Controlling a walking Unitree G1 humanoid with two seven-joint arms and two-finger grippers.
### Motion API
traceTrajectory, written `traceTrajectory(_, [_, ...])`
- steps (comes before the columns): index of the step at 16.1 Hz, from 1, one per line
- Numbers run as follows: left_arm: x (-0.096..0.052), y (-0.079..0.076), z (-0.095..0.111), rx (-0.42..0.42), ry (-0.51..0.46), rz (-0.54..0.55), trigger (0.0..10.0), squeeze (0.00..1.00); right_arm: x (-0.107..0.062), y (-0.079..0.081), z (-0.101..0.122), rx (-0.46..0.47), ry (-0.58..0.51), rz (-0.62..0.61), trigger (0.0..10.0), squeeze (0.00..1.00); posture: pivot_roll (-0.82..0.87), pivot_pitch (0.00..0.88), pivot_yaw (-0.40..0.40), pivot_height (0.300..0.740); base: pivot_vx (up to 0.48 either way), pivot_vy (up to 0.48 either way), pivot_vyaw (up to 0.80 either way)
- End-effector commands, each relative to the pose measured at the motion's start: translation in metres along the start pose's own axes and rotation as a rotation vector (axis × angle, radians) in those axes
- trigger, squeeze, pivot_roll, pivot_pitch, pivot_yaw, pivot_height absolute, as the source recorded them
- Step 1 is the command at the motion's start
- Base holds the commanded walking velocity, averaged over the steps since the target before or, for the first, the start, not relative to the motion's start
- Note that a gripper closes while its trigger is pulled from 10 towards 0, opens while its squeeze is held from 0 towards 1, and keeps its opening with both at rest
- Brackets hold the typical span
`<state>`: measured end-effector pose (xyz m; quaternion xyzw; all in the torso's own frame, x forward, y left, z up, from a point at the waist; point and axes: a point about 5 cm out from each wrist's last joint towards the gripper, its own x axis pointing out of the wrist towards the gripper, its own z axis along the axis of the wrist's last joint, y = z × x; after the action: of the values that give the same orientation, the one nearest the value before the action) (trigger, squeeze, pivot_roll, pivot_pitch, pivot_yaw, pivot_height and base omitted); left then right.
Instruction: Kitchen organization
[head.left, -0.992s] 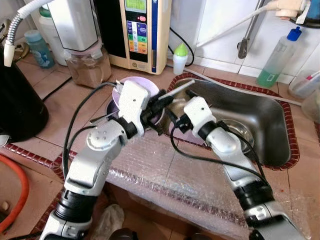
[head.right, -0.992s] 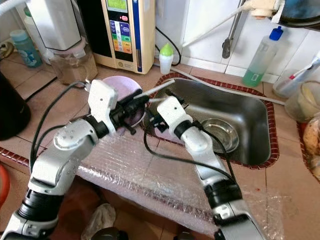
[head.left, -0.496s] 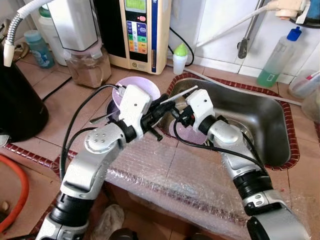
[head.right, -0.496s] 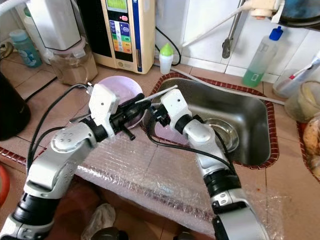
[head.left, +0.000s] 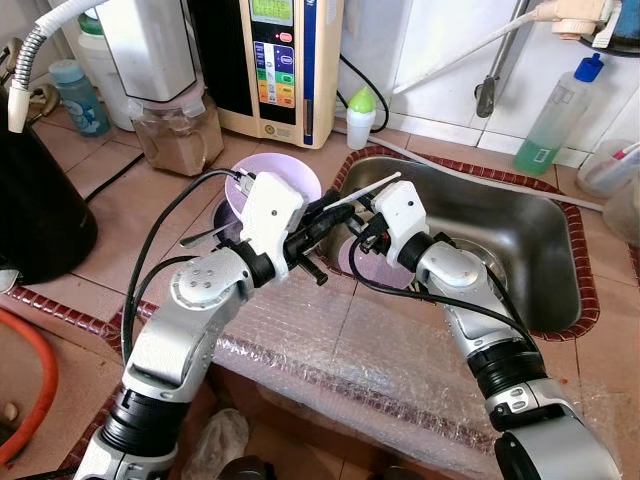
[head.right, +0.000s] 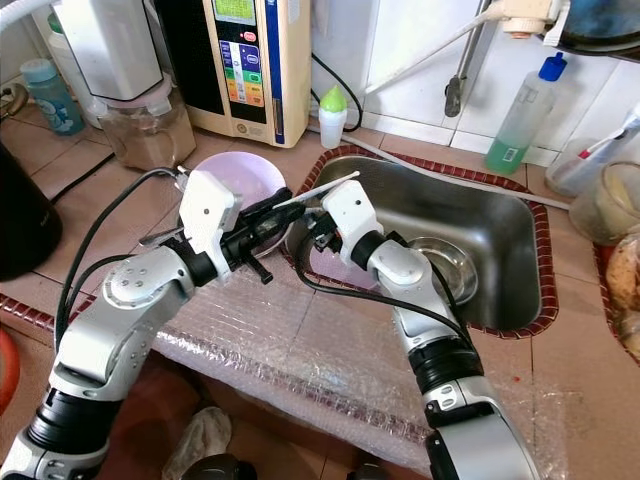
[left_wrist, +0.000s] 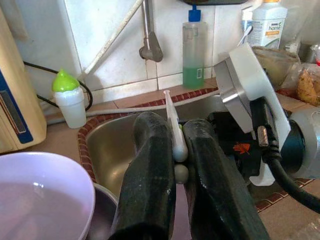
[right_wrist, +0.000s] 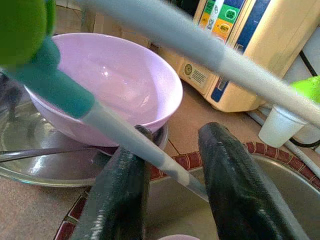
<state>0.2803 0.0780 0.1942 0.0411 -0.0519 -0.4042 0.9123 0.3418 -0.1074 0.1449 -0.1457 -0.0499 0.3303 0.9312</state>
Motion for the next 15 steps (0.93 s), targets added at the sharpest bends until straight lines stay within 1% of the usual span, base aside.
traceTrajectory(1, [-0.002,-0.002,-0.011,-0.005,0.056,-0.009,1.6,0.0,-0.005,-0.017,0.006,0.021,-0.032,-0.078,0.0,0.0,0.01,0.0,0.024,0.74,0.0,0.0,0.0])
traceTrajectory(2, [-0.002,-0.001,-0.011,-0.003,0.059,-0.005,1.8,0.0,-0.005,-0.018,0.006,0.022,-0.033,-0.08,0.0,0.0,0.01,0.0,0.023,0.74,0.0,0.0,0.0])
traceTrajectory(3, [-0.002,0.0,-0.012,-0.002,0.061,0.003,2.6,0.0,-0.005,-0.018,0.007,0.024,-0.035,-0.084,0.0,0.0,0.01,0.0,0.021,0.74,0.0,0.0,0.0])
traceTrajectory(4, [-0.001,0.001,-0.013,-0.001,0.062,0.013,2.8,0.0,-0.005,-0.019,0.008,0.021,-0.04,-0.088,0.0,0.0,0.01,0.0,0.021,0.74,0.0,0.0,0.0])
traceTrajectory(5, [-0.001,0.002,-0.014,0.0,0.065,0.017,3.6,0.0,-0.005,-0.019,0.008,0.014,-0.042,-0.089,0.0,0.0,0.01,0.0,0.019,0.74,0.0,0.0,0.0])
traceTrajectory(6, [-0.001,0.002,-0.016,0.005,0.071,0.02,7.1,0.0,-0.005,-0.021,0.009,0.001,-0.044,-0.094,0.0,0.0,0.01,0.0,0.019,0.74,0.0,0.0,0.0])
traceTrajectory(7, [-0.001,0.002,-0.016,0.003,0.073,0.022,10.0,0.0,-0.005,-0.021,0.01,-0.003,-0.046,-0.097,0.0,0.0,0.01,0.0,0.019,0.74,0.0,0.0,0.0])
traceTrajectory(8, [-0.001,0.004,-0.018,-0.004,0.081,0.027,10.0,1.0,-0.005,-0.025,0.011,-0.022,-0.049,-0.104,0.0,0.0,0.01,0.0,0.019,0.74,0.0,0.0,0.0])
traceTrajectory(9, [-0.002,0.004,-0.018,-0.007,0.084,0.027,10.0,1.0,-0.005,-0.026,0.011,-0.026,-0.05,-0.107,0.0,0.0,0.01,0.0,0.02,0.74,0.0,0.0,0.0])
traceTrajectory(13, [-0.005,0.005,-0.023,0.028,0.125,-0.009,10.0,1.0,-0.004,-0.034,0.017,-0.122,-0.061,-0.113,0.0,0.0,0.02,0.0,0.024,0.74,0.0,0.0,0.0])
traceTrajectory(15, [-0.005,0.005,-0.025,0.03,0.133,-0.015,10.0,1.0,-0.004,-0.039,0.018,-0.127,-0.062,-0.127,0.0,0.0,0.01,0.0,0.023,0.74,0.0,0.0,0.0])
